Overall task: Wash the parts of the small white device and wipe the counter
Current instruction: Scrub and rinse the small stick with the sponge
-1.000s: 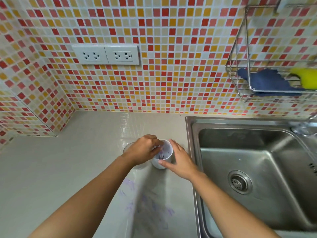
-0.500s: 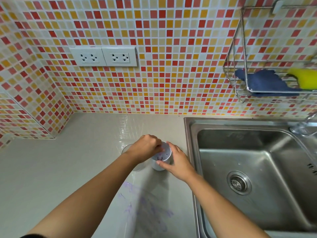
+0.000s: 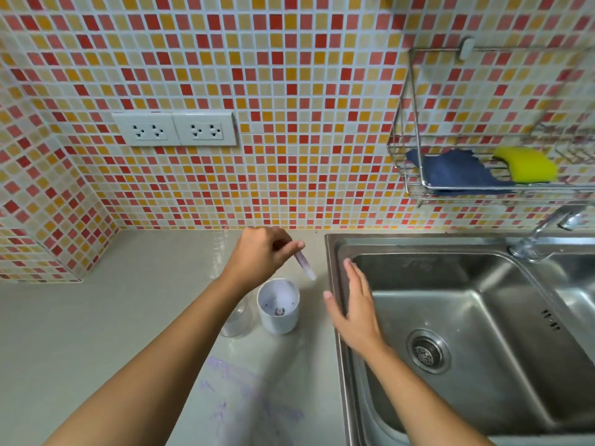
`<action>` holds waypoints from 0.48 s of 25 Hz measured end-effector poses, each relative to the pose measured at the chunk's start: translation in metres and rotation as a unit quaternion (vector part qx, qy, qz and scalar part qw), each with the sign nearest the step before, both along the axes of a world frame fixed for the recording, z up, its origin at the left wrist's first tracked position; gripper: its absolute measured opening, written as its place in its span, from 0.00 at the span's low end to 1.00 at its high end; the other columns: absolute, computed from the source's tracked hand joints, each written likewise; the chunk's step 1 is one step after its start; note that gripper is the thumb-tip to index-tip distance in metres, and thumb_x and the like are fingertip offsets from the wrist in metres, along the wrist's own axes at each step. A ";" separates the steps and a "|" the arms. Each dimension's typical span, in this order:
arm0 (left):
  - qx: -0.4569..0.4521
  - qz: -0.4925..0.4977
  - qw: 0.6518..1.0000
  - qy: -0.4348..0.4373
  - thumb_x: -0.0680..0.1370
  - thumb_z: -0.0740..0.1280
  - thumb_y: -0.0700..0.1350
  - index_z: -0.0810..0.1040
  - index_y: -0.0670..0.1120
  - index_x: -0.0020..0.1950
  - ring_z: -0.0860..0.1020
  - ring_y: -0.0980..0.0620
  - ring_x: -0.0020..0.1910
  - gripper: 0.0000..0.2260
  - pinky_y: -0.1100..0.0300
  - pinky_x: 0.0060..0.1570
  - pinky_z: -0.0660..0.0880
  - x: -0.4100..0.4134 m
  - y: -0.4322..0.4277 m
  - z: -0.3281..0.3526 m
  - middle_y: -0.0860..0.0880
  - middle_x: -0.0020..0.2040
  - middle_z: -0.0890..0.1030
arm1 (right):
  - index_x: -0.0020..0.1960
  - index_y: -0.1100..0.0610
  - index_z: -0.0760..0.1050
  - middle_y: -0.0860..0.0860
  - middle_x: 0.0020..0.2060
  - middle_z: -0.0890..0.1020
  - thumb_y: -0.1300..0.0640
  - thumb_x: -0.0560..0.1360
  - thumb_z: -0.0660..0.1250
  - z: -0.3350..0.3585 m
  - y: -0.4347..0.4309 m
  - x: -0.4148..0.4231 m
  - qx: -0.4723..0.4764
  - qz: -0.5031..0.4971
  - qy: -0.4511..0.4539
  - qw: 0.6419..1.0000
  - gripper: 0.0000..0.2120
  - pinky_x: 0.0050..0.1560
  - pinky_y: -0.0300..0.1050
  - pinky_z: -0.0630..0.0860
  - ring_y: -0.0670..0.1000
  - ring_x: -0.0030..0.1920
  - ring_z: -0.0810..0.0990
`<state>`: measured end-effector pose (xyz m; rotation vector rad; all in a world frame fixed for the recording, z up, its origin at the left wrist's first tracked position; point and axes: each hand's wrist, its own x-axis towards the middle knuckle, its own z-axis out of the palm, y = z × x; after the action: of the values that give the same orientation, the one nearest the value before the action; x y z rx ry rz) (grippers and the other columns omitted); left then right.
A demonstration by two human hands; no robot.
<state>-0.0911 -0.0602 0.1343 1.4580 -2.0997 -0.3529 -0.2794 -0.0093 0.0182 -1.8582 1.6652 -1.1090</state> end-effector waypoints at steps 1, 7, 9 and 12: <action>0.014 -0.003 0.999 0.046 0.75 0.68 0.52 0.83 0.46 0.41 0.71 0.57 0.27 0.11 0.72 0.27 0.63 -0.014 0.002 0.004 0.51 0.31 0.79 | 0.72 0.61 0.61 0.56 0.69 0.67 0.45 0.75 0.56 0.011 0.000 -0.018 -0.064 -0.060 -0.005 0.996 0.30 0.70 0.44 0.59 0.48 0.70 0.62; 0.123 -0.055 0.975 0.175 0.74 0.69 0.51 0.79 0.53 0.32 0.70 0.53 0.29 0.11 0.60 0.32 0.67 -0.120 0.013 -0.001 0.47 0.28 0.76 | 0.63 0.66 0.69 0.61 0.58 0.74 0.57 0.77 0.56 0.108 -0.021 -0.159 -0.286 -0.266 0.078 0.917 0.18 0.62 0.48 0.63 0.55 0.60 0.69; 0.128 -0.064 0.968 0.208 0.74 0.69 0.51 0.79 0.55 0.33 0.71 0.54 0.31 0.09 0.60 0.34 0.68 -0.152 0.021 0.001 0.42 0.31 0.78 | 0.62 0.66 0.69 0.62 0.58 0.72 0.62 0.76 0.57 0.139 -0.039 -0.204 -0.288 -0.291 0.098 0.907 0.16 0.63 0.47 0.62 0.56 0.60 0.68; 0.113 -0.065 0.958 0.254 0.73 0.69 0.53 0.81 0.55 0.34 0.70 0.55 0.31 0.08 0.59 0.35 0.68 -0.193 0.031 0.007 0.42 0.31 0.78 | 0.62 0.67 0.68 0.65 0.61 0.69 0.63 0.74 0.59 0.177 -0.075 -0.263 -0.208 -0.309 0.162 0.914 0.18 0.63 0.51 0.63 0.62 0.62 0.68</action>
<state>-0.2840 -0.0294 0.1415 1.1852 -1.7757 -0.9388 -0.5420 -0.0838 0.1954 -1.8798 2.4853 -1.5657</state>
